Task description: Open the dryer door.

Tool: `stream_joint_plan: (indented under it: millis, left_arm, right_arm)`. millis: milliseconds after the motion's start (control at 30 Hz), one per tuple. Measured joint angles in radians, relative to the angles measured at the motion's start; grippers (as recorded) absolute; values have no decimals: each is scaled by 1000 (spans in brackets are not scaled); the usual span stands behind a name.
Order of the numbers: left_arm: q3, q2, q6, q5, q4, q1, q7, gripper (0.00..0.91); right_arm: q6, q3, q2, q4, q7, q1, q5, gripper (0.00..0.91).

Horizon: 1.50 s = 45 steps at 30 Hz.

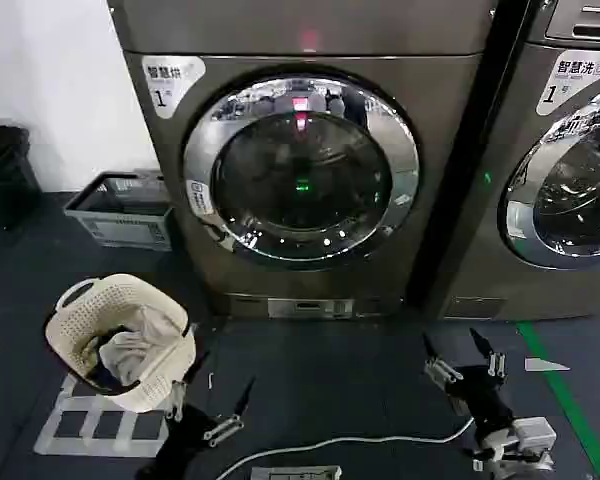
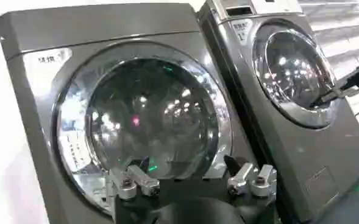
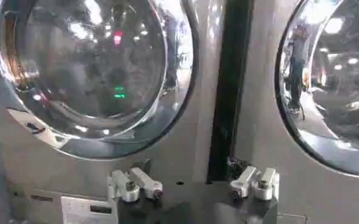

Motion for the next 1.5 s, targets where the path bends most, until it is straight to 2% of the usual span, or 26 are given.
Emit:
stream_joint_plan:
  millis: [167,367,633,933,1200,1500]
  left_arm:
    - [-4,4,-1,0,-3,4,0,907]
    - [-4,4,-3,3,-7,11,0,907]
    - [-2,7,-3,7,-13,9,1,907]
    - [-4,3,-3,9,-33,22,1,907]
    - [-15,-3,-5,10,-35,34,1,907]
    - [-28,-28,-10,14,-38,45,4,907]
  right_arm:
    - [18,-9,-22,-21,-7,27,15,907]
    - [83,-33,-86,-69,-42,79,77,907]
    - [158,-91,-226,-151,-150,188,157,907]
    - [196,-238,-356,-271,-249,394,205,907]
    - [214,-402,-403,-382,-287,606,277,907]
    - [237,-599,-396,-504,-286,817,289,907]
